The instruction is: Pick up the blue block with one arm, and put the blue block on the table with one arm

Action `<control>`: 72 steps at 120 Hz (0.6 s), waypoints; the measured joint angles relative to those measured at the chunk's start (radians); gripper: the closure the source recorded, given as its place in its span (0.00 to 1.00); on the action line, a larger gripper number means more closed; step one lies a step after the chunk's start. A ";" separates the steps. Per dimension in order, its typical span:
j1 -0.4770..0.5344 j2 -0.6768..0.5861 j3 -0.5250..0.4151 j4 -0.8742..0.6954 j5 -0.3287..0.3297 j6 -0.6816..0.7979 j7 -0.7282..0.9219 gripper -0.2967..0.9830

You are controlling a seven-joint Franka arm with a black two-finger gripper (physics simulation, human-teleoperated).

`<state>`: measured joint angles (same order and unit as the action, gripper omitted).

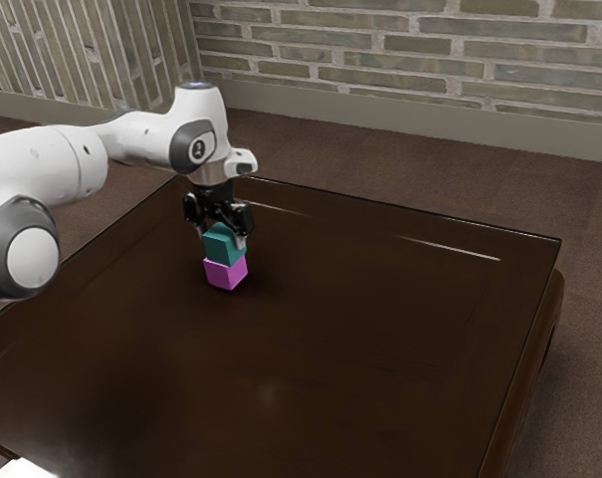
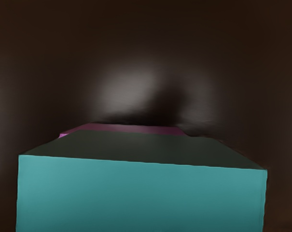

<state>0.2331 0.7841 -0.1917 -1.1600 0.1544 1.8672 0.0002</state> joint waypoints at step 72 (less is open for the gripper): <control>0.000 0.001 0.000 -0.001 0.005 0.026 0.020 0.47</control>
<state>0.2328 0.7853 -0.1921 -1.1615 0.1598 1.8931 0.0205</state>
